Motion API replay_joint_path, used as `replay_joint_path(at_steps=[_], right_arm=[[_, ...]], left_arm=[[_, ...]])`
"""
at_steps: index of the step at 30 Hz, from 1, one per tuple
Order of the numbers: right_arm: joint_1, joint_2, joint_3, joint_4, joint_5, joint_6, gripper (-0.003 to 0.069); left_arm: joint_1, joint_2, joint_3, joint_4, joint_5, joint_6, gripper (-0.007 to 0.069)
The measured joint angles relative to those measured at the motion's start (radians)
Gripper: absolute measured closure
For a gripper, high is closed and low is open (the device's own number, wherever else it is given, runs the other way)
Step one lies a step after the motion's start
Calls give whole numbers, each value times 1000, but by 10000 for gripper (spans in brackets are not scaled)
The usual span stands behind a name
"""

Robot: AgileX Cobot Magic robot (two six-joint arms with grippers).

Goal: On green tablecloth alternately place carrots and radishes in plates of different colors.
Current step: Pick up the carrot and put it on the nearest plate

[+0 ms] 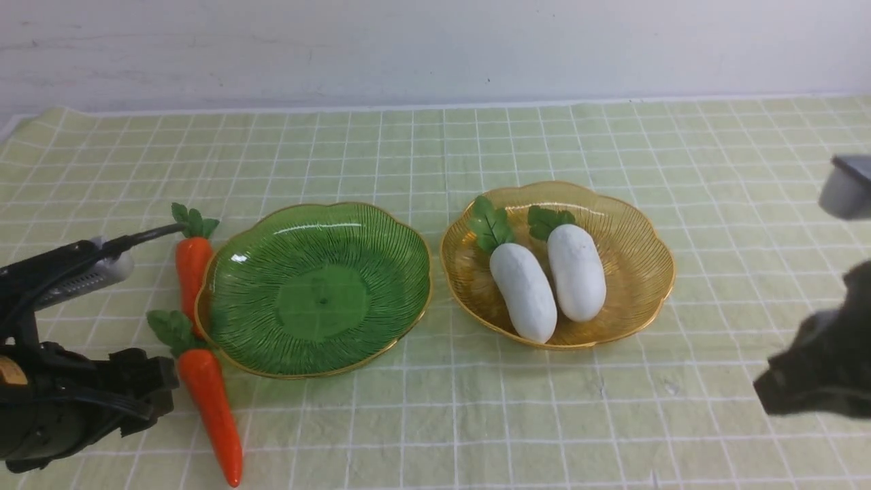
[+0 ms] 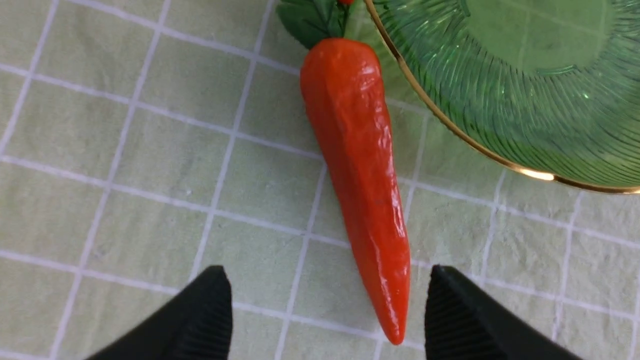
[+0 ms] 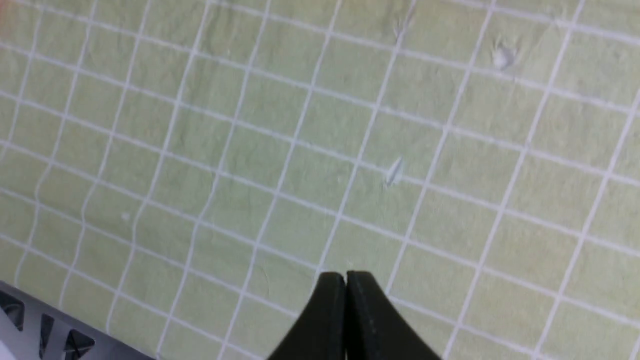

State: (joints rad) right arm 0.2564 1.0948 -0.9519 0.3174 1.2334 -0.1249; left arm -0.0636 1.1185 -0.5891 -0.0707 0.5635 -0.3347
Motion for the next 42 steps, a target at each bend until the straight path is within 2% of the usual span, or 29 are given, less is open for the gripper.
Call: replay_joint_path(at_steps=[6, 13, 22, 29, 31, 35, 42], right_arm=[[0, -72, 92, -2, -22, -5, 673], [0, -74, 107, -2, -45, -5, 673], [0, -74, 108, -2, -47, -5, 673], [0, -74, 109, -2, -46, -5, 673], [0, -74, 109, -2, -46, -5, 673], [0, -74, 109, -2, -47, -5, 673], [0, -74, 109, -2, -52, -5, 673]], left_arm=[[0, 144, 0, -8, -96, 4, 156], [0, 345, 0, -90, -225, 5, 156], [0, 419, -17, -128, -318, 5, 156], [0, 398, -32, -107, -240, 5, 156], [0, 367, -52, -65, -95, 6, 156], [0, 313, -102, -51, 13, 6, 156], [0, 341, -118, -186, -56, 6, 156]])
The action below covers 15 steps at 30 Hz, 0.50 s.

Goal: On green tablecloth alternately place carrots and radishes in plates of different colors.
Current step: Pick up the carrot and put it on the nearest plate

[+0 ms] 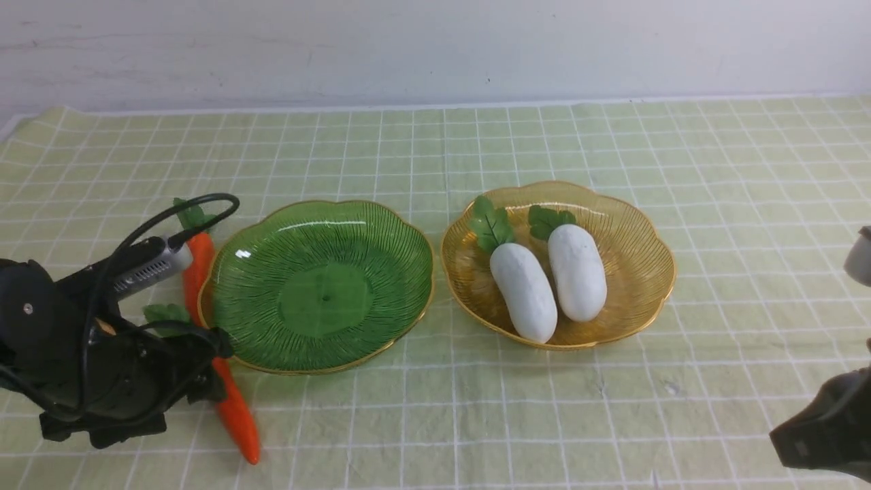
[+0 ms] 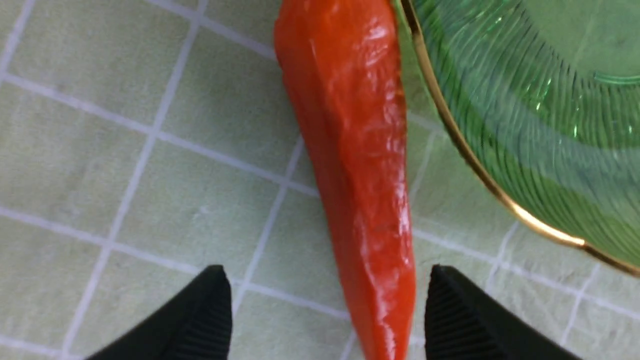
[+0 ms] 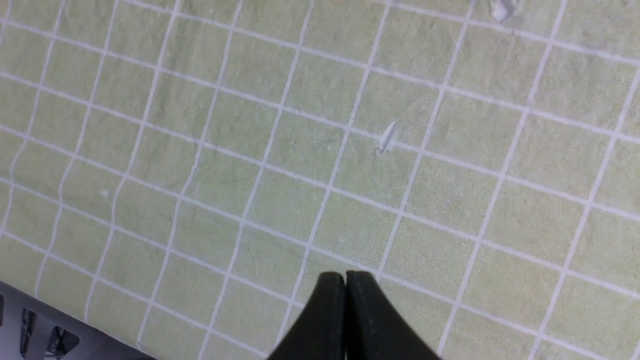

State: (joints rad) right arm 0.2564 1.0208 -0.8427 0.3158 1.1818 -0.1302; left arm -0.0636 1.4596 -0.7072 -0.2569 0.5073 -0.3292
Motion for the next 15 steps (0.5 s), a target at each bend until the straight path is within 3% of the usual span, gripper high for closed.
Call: replay_joint_path(at_steps=[4, 10, 15], right_arm=[[0, 0, 0, 0, 0, 0, 673], [0, 0, 0, 0, -1, -3, 673], [0, 0, 0, 0, -1, -5, 673]], left_arm=[[0, 74, -1, -82, -59, 0, 156], [0, 142, -3, -87, -75, 16, 164], [0, 145, -3, -39, -45, 41, 272]])
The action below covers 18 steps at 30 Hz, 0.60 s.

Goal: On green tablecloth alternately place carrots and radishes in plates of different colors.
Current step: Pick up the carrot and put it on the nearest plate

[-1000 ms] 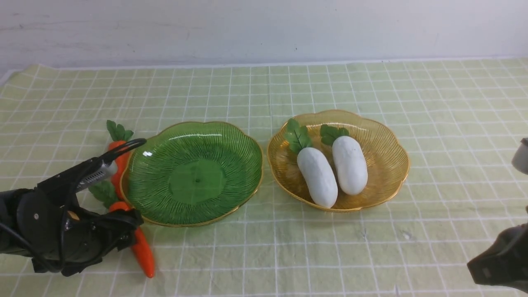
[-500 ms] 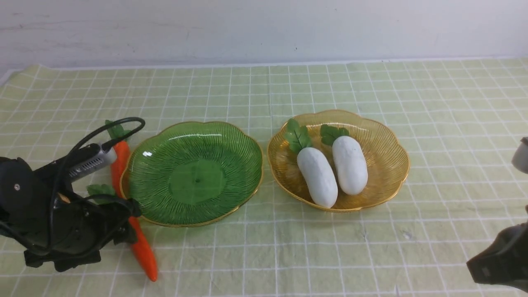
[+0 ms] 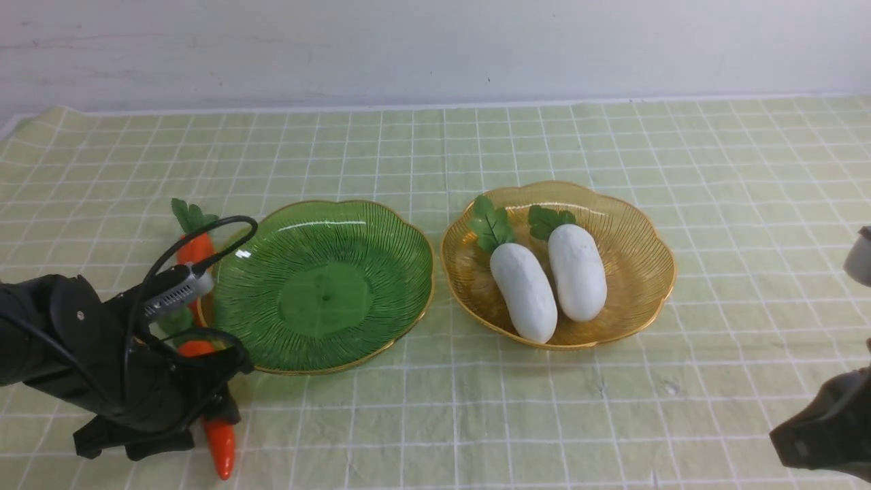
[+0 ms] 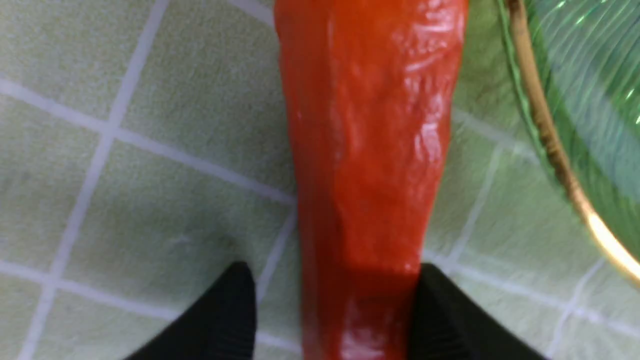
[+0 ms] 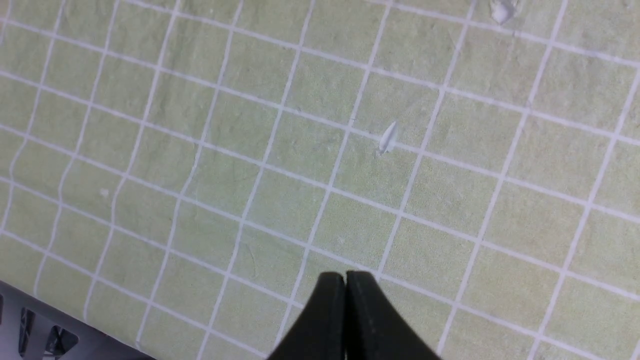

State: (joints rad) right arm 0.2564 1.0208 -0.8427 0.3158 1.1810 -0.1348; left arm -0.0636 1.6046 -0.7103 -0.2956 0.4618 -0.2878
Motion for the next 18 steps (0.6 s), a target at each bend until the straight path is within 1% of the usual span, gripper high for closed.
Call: replay_joint_path(at_steps=[1, 3, 4, 7, 8, 9, 12, 14, 18], right_arm=[[0, 0, 0, 0, 0, 0, 673], [0, 0, 0, 0, 0, 0, 673], [0, 0, 0, 0, 0, 0, 673], [0, 0, 0, 0, 0, 0, 673], [0, 0, 0, 0, 0, 0, 673], [0, 0, 0, 0, 0, 0, 673], [0, 0, 0, 0, -2, 0, 673], [0, 0, 0, 1, -13, 0, 673], [0, 0, 0, 3, -40, 0, 673]], left_arm=[[0, -6, -1, 36, 28, 4, 358], [0, -29, -1, 79, 74, 6, 432], [0, -29, -1, 85, 79, 6, 435], [0, -125, -25, 209, 212, 8, 431], [0, -131, -29, 215, 212, 8, 431], [0, -187, -66, 268, 305, 8, 431], [0, -271, -148, 327, 425, 8, 431], [0, -316, -229, 332, 487, 19, 431], [-13, -321, -313, 273, 510, 101, 431]])
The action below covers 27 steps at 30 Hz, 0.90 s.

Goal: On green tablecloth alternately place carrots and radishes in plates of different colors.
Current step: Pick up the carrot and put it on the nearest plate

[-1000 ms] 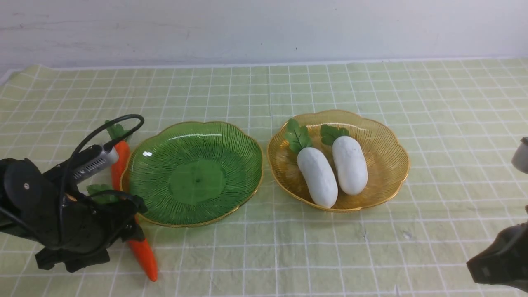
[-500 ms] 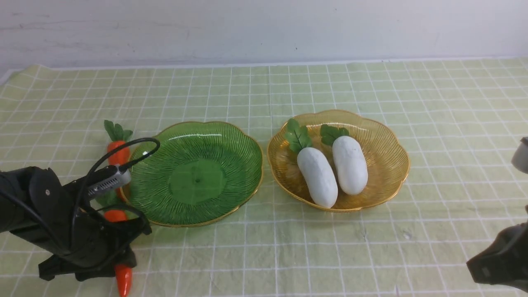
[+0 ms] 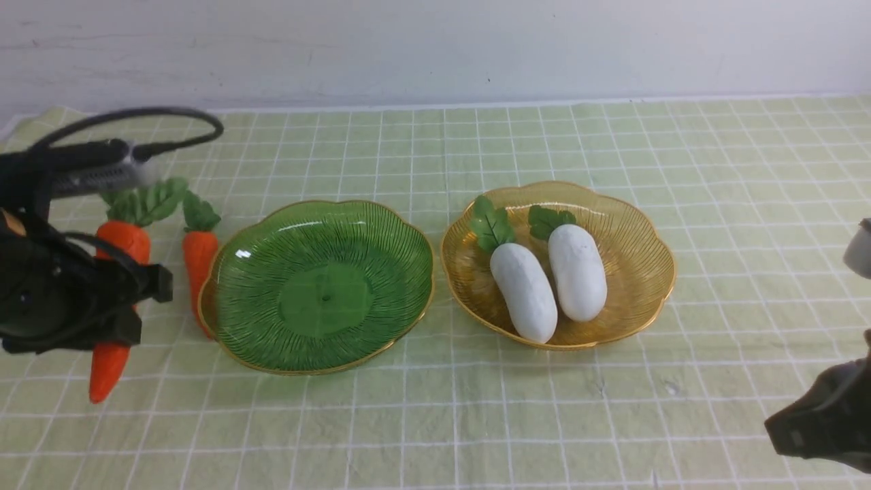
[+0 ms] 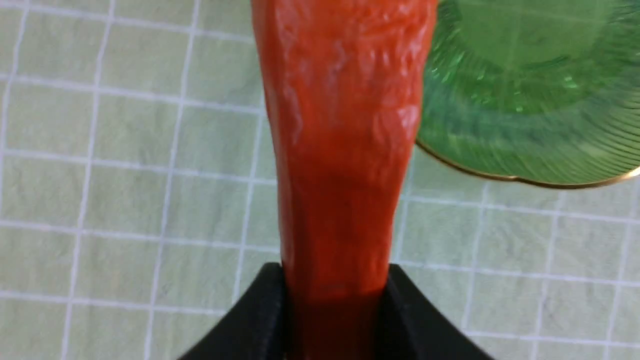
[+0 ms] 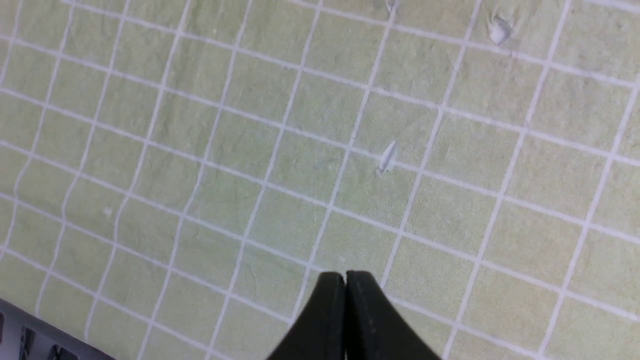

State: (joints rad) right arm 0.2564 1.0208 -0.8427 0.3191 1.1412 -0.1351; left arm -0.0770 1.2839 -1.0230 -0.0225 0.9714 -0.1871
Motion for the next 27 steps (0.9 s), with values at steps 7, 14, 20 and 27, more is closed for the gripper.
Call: replay_joint_path(at_steps=[7, 14, 20, 27], right_arm=[[0, 0, 0, 0, -18, 0, 673], [0, 0, 0, 0, -21, 0, 673], [0, 0, 0, -2, -22, 0, 673], [0, 0, 0, -3, -23, 0, 673]], left_arm=[[-80, 172, -88, -199, -83, 124, 431], [-91, 369, -175, -221, -146, 127, 335], [-91, 451, -244, -215, -149, 127, 88], [-28, 451, -374, -56, -154, 23, 29]])
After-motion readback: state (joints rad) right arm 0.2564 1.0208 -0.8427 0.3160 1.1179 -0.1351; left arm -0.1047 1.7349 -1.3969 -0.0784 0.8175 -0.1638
